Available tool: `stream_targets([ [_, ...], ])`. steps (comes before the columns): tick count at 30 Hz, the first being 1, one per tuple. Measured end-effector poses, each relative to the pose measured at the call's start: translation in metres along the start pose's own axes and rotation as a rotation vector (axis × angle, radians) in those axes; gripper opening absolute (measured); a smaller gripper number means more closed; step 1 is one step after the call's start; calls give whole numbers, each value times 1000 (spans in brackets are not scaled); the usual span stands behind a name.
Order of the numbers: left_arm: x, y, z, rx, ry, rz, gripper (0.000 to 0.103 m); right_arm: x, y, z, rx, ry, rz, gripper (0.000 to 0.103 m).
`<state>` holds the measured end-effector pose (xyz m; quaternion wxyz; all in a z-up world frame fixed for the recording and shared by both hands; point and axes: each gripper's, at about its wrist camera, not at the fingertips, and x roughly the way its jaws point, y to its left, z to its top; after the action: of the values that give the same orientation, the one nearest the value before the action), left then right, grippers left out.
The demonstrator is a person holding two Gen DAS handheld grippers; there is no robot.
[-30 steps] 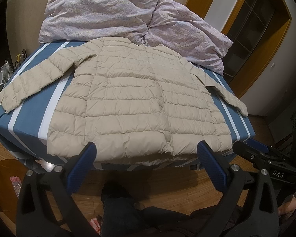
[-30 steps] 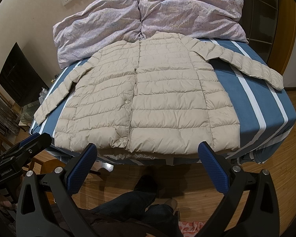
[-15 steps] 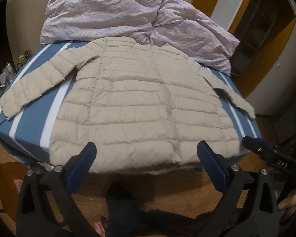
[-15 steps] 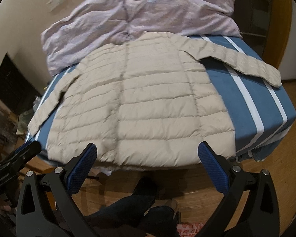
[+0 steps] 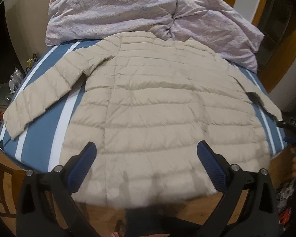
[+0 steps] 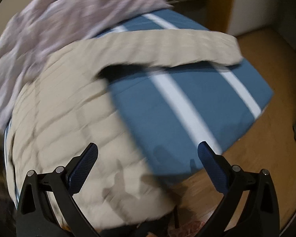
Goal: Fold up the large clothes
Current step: 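Reach the right tool to a jacket sleeve cuff and close on it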
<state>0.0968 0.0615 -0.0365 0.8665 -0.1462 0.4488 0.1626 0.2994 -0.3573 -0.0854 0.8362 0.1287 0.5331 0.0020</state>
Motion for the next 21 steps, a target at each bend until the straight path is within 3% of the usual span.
stream_targets([
  [7,29,11,23,-16,26,70,101,32,-67,65,274,12,-36,89],
  [13,47,18,33,-12,54,108,101,51,-120,114,447,-21,-160,82],
  [17,57,23,39,-18,71,119,101,62,-142,125,541,-19,-188,81],
  [21,64,25,45,-21,84,128,101,73,-153,130,607,-8,-148,76],
])
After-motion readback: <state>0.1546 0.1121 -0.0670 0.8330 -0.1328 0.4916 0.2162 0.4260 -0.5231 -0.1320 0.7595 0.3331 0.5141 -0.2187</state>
